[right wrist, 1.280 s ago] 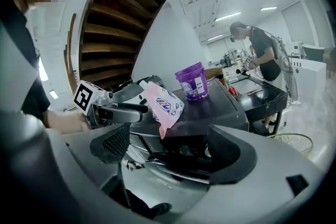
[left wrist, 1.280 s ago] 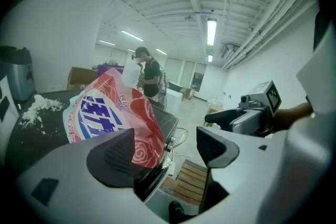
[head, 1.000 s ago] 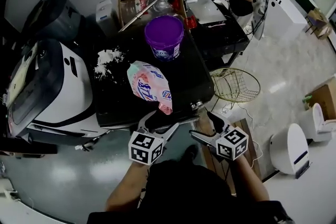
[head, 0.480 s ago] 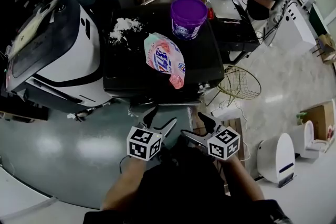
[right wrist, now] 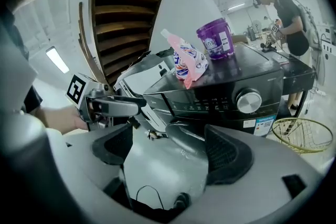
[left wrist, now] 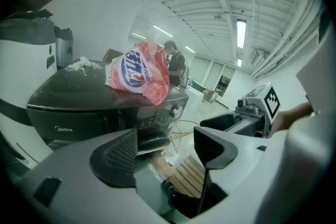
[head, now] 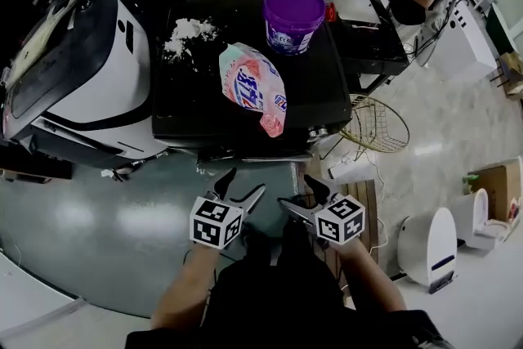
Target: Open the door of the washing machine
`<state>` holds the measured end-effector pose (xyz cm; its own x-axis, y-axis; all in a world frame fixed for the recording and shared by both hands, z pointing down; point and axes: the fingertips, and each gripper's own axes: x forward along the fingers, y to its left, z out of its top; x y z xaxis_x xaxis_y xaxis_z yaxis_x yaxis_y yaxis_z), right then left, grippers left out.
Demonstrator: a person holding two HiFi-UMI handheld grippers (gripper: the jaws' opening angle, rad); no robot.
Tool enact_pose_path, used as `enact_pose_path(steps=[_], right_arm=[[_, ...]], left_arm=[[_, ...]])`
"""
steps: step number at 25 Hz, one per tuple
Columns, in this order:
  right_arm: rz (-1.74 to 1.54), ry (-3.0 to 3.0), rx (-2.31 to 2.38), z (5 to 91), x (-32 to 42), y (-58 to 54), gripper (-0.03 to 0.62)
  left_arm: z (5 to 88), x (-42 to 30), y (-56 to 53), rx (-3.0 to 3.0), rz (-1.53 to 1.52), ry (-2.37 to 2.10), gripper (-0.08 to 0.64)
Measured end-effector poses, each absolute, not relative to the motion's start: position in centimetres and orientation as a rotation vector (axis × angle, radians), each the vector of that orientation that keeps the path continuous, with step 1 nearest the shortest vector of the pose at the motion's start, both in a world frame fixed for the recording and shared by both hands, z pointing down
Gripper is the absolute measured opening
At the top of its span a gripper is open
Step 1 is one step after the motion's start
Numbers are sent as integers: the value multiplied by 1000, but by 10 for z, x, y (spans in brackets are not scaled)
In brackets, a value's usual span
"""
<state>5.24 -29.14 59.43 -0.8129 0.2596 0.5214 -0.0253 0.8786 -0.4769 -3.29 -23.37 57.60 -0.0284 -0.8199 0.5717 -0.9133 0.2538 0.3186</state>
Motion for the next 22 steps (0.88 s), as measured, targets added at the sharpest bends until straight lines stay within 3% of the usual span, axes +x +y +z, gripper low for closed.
enact_pose_path(steps=[22], right_arm=[[438, -2214, -259, 754, 15, -370, 410]], left_arm=[[688, -50, -276, 1366, 237, -1787, 350]])
